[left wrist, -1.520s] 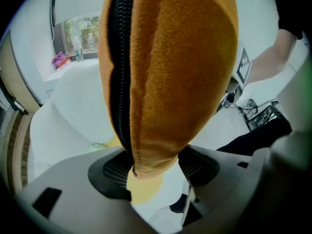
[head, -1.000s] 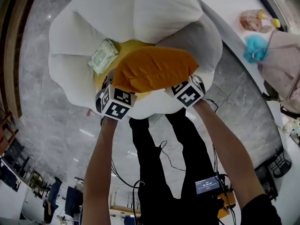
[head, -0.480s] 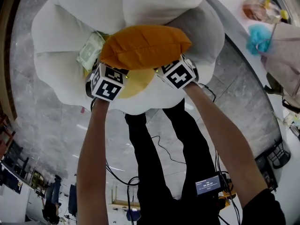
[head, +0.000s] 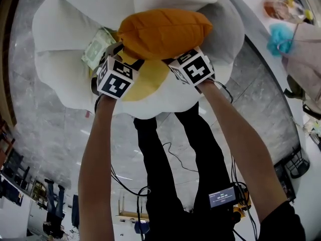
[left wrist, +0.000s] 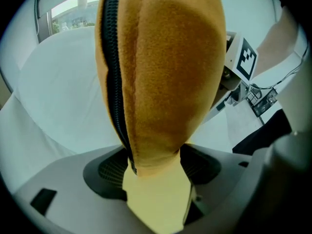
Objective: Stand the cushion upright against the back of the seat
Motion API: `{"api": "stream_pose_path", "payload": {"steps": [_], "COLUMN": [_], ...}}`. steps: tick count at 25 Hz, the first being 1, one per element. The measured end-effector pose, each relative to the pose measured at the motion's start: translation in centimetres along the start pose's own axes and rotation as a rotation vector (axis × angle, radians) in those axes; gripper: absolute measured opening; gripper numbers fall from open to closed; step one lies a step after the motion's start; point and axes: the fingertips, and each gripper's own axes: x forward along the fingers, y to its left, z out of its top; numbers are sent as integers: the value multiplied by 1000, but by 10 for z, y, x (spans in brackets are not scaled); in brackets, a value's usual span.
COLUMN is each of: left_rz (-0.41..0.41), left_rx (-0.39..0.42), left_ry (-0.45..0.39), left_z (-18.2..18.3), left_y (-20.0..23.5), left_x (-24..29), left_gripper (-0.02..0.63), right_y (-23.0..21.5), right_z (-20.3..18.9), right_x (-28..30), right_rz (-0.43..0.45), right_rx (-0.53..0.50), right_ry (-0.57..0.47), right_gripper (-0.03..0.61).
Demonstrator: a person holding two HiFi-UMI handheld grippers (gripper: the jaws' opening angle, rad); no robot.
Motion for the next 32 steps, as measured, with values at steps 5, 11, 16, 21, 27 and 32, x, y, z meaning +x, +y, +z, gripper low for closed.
{"api": "stream_pose_path", "payload": {"steps": [5,11,16,21,27,32], "left_rz": [6,15,61,89,82,85], "left_rx": [5,18,29,60,63,64], "left_ry": [25,75,82,101,91,78], "left_z": [-2,-1,-2,-4,-5,-1], "left_y": [5,8,13,18,13,9], "left_x": [-3,-1,-6,-14,-21,-29], "left_gripper": [337,342,342,341,341,339], "right_y": [4,1,2,1,-9,-7], "right_z": [7,7,12,18,19,16], "right_x": [2,2,1,-2,-12,-18], "right_rz": [6,-5,-18,-50,-131,-134], "right_rx": [-18,-24,-26,-29,8,2], "right_ry": [11,31,34,27,27,40], "right_gripper": [268,267,267,268,220,169]}}
